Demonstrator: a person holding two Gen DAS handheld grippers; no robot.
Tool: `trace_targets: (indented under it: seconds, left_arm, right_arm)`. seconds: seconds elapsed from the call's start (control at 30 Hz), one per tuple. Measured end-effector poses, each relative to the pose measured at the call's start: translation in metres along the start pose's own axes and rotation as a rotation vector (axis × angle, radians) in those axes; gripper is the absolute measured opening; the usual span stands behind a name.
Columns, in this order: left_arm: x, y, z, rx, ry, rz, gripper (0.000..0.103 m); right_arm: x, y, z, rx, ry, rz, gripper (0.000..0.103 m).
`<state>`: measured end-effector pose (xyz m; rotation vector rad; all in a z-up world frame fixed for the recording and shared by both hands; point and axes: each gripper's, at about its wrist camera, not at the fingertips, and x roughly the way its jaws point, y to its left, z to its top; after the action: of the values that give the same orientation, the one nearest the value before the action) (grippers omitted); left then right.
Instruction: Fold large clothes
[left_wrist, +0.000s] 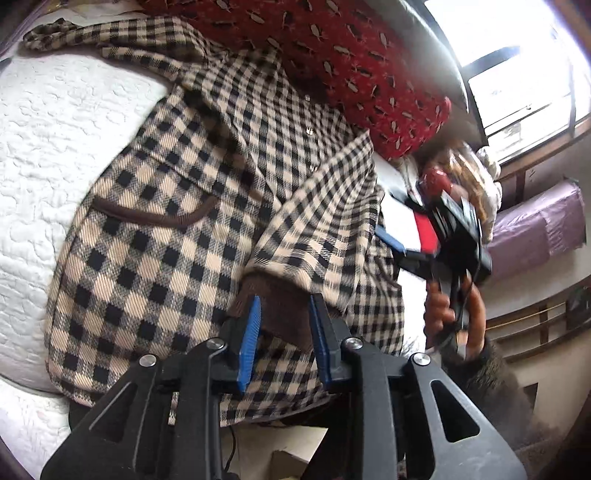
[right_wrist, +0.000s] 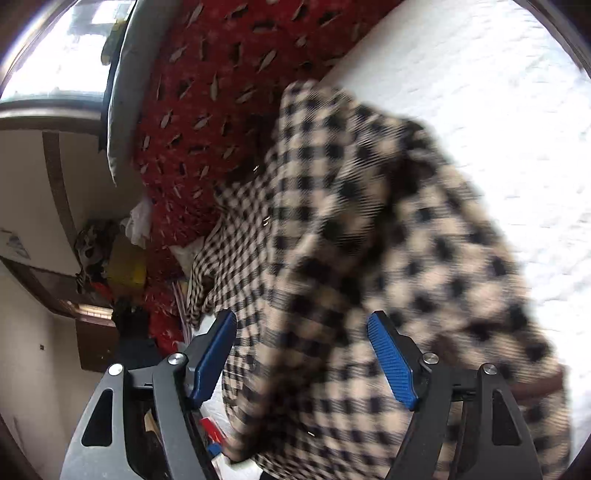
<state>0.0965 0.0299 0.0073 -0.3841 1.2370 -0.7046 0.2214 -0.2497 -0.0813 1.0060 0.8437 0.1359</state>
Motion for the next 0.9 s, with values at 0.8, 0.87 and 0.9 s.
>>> trace_targets:
  seconds: [0.8,0.87,0.9]
  left_arm:
    - [0.061,-0.025,0.012,-0.033,0.083,0.038,0.008]
    - [0.049,-0.031,0.015,-0.017,0.060,0.020,0.008]
    - [0.045,-0.035,0.015,-0.001,0.049,0.029,0.008]
  right_arm:
    - [-0.005,-0.059,0.036,0.139,-0.124,-0.044,0.052]
    - [-0.002,-0.057,0.049,0.129,-0.121,-0.054,0.052]
    - [0.002,-0.053,0.056,0.127,-0.121,-0.068,0.052]
